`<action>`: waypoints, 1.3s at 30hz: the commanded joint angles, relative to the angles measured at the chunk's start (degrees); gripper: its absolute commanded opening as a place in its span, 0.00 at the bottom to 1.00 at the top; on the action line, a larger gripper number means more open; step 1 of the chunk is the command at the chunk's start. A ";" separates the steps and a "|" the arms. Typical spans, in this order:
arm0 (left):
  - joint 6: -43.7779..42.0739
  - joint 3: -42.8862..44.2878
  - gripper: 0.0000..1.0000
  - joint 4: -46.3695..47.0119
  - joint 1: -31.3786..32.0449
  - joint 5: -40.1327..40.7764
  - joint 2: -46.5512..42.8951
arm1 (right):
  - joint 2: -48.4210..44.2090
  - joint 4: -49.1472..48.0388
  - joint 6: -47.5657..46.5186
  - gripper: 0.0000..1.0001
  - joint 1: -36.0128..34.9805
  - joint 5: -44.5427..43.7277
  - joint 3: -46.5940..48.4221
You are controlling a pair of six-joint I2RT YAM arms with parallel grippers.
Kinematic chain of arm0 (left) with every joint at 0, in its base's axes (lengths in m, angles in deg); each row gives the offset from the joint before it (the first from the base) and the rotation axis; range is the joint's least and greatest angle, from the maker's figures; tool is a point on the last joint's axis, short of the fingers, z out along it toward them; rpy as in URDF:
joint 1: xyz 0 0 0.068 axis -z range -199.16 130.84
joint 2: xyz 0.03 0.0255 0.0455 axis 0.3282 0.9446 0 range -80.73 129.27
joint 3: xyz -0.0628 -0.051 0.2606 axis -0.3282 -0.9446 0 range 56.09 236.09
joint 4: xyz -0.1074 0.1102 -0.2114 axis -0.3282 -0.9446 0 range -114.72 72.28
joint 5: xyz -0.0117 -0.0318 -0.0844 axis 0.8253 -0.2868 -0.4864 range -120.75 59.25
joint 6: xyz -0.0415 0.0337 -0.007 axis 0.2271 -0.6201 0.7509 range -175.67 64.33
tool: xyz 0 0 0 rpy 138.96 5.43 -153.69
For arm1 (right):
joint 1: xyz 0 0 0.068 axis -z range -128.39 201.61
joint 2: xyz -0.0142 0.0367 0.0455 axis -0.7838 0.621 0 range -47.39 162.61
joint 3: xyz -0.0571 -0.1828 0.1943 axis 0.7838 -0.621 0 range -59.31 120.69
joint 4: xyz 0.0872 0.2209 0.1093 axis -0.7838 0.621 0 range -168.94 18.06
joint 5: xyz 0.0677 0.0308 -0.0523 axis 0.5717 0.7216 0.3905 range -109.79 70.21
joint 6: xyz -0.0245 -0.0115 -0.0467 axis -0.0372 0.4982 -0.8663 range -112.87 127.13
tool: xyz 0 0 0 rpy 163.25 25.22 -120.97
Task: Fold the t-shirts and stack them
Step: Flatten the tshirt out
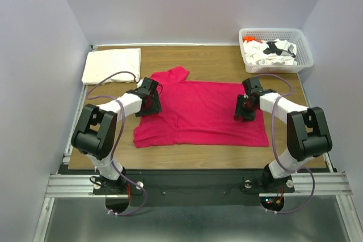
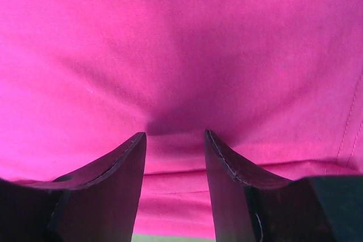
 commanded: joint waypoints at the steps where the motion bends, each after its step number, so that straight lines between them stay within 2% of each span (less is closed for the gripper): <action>1: 0.89 -7.00 0.79 -3.94 -0.24 -6.54 -2.04 | -3.46 3.05 2.38 0.52 -0.31 1.12 -7.80; 4: 1.24 -9.90 0.79 -5.69 -0.16 -8.67 -7.22 | -7.68 5.06 3.08 0.52 -0.23 2.71 -10.36; 7: 1.24 -10.00 0.79 -8.68 -0.42 -7.36 -12.67 | -11.20 5.95 2.56 0.53 -0.14 1.92 -10.11; 9: 0.45 -7.81 0.81 -10.17 -0.86 -6.74 -15.30 | -12.08 6.39 1.59 0.54 -0.23 1.83 -7.14; 13: -2.27 -1.22 0.87 -10.63 -3.57 -2.89 -16.55 | -11.30 7.45 -0.87 0.57 -0.05 -5.36 1.38; 19: -10.08 11.70 0.91 -5.19 -7.10 1.69 -9.00 | -4.79 6.84 -3.95 0.57 3.81 -8.99 11.67; 26: -17.30 22.77 0.81 -1.48 -7.71 -0.67 5.57 | 0.39 3.06 -4.12 0.50 11.01 -6.17 15.90; 33: -18.01 25.15 0.70 3.09 -7.72 -0.76 13.85 | 2.60 2.00 -4.04 0.50 13.04 -6.52 16.52; 39: -18.36 25.16 0.63 5.64 -7.71 -1.64 16.76 | 3.21 1.73 -3.86 0.49 13.31 -6.96 16.08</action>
